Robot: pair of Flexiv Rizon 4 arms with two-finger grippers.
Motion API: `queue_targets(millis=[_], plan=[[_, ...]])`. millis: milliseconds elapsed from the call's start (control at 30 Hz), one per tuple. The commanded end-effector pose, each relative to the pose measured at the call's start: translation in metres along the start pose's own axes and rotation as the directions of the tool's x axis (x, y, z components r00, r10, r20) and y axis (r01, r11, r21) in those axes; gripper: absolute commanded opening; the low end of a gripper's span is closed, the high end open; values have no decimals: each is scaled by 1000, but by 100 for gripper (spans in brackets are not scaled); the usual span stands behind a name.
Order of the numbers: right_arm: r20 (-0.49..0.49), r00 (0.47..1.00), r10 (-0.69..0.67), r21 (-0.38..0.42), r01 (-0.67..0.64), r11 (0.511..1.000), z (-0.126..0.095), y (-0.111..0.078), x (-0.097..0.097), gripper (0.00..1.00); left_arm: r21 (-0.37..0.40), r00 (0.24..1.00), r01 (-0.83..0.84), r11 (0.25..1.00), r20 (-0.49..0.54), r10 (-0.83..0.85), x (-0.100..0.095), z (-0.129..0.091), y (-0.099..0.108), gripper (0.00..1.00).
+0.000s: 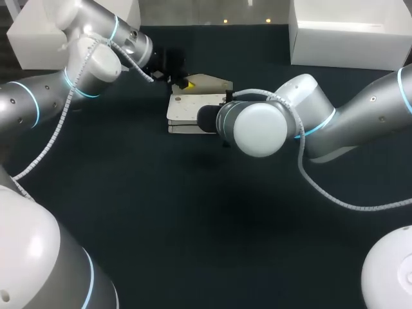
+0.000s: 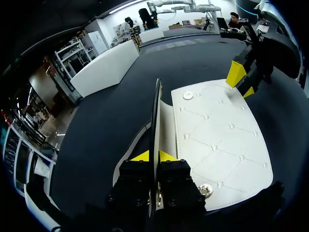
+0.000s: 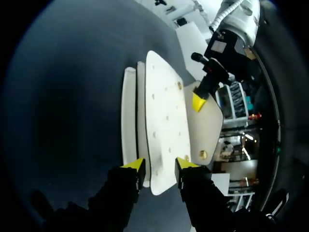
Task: Pick up the bag, open it, inspect its contents, close it, and place it on the opposite side
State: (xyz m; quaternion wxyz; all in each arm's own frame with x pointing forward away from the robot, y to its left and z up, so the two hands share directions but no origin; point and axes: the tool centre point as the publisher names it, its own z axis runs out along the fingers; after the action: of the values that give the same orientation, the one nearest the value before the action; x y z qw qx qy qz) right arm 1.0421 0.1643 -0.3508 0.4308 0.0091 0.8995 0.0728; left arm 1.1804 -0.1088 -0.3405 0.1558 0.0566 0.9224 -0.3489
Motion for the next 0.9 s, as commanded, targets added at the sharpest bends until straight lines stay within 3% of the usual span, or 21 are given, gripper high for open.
queue_targets(millis=[33,233,300,367,433,533,900], plan=[[92,996,4,-29,-2,1000,-23,-10,-2,100,-9,1000,1,1000,8,-1,-3,-12,-6,0],[63,998,2,-2,-2,1000,-44,-9,-11,100,-19,1000,19,1000,8,-19,-6,-28,-16,0],[53,998,-16,11,15,1000,-51,-5,-16,85,-15,1000,25,1000,-1,-25,-6,-34,-20,0],[57,998,-28,9,27,1000,-59,-1,-21,54,-11,1000,28,1000,-7,-28,-6,-40,-24,0],[54,998,-39,14,38,999,-65,3,-26,41,-5,999,31,1000,-16,-31,-6,-46,-27,0],[44,997,-58,27,57,998,-71,8,-33,1,-1,999,29,1000,-24,-29,-4,-54,-33,0],[-43,996,-76,46,78,996,-81,19,-46,0,-7,998,34,999,-46,-34,5,-75,-48,0]])
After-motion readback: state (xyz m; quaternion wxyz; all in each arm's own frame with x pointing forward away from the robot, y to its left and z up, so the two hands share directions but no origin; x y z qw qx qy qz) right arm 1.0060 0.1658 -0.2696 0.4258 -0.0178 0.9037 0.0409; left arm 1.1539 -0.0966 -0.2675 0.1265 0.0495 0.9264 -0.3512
